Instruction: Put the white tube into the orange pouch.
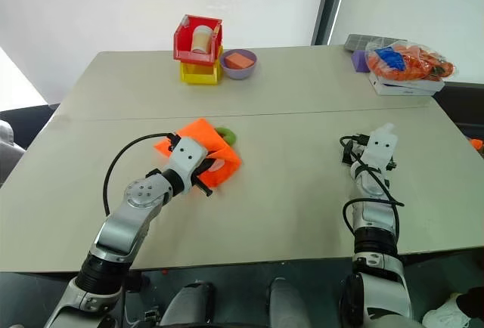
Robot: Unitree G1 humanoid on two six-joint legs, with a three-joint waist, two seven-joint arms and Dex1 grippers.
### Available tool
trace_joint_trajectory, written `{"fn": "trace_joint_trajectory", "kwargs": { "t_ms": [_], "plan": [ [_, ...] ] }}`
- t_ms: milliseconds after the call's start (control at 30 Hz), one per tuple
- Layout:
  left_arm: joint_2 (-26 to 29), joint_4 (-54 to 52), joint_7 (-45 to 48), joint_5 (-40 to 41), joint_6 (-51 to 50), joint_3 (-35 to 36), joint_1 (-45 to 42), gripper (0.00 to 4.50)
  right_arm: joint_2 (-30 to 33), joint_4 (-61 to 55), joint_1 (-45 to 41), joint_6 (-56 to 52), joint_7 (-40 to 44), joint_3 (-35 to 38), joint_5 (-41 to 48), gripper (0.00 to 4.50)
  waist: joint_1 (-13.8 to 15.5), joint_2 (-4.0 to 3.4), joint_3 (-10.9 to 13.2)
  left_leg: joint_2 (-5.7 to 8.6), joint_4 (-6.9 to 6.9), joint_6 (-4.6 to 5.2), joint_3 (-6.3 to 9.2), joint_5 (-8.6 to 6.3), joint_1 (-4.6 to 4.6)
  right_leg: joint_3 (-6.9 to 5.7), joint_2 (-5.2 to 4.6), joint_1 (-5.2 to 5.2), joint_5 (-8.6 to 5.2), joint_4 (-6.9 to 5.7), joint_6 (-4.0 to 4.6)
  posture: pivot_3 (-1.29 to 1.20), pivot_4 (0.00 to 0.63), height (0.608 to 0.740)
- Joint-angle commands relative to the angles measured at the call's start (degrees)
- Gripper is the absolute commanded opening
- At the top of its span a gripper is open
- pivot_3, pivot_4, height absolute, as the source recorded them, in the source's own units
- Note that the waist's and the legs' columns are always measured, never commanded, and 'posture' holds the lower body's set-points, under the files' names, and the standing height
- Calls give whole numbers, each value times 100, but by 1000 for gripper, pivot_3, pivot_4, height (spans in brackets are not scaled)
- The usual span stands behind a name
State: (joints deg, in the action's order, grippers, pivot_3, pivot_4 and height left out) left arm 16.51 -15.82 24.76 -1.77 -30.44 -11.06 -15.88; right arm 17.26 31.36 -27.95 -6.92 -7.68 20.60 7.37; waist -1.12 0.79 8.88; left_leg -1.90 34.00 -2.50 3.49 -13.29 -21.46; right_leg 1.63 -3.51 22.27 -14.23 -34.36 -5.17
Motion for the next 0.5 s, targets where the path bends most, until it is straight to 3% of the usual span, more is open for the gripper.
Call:
{"fn": "trace_joint_trajectory", "kwargs": {
  "t_ms": [33, 100, 167, 367, 500],
  "plan": [
    [-21, -175, -58, 1, 109, -13, 1, 59, 61, 173, -247, 283, -36, 65, 38, 4500, -2, 0, 0, 0, 0, 0, 0, 0, 0, 0, 0, 0, 0, 0, 0, 0, 150, 740],
    [-17, -182, -68, -11, 110, -14, 7, 59, 70, 260, -280, 364, -14, 37, 41, 4500, -5, 0, 0, 0, 1, 0, 0, 0, 0, 0, 0, -1, 0, 0, 0, 0, 150, 740],
    [6, -182, -73, -48, 129, -32, 11, 0, 52, 322, -306, 417, 15, 42, 84, 3975, -5, 0, 0, 0, 1, 0, 0, 0, 0, 1, 0, -1, 0, 0, 0, 0, 150, 740],
    [23, -199, -86, -45, 124, -25, 34, 0, 18, 324, -288, 474, 50, -35, 77, 1193, -8, -1, 0, 0, 1, 0, 0, 0, 1, 2, 1, 0, 0, 0, 0, 0, 150, 740],
    [14, -173, -103, -27, 129, -16, 12, 0, 17, 273, -243, 494, 20, -40, 65, 1193, -7, -1, 0, 0, 1, 0, 0, 0, 0, 2, 1, 0, 0, 0, 0, 0, 150, 740]
  ]
}}
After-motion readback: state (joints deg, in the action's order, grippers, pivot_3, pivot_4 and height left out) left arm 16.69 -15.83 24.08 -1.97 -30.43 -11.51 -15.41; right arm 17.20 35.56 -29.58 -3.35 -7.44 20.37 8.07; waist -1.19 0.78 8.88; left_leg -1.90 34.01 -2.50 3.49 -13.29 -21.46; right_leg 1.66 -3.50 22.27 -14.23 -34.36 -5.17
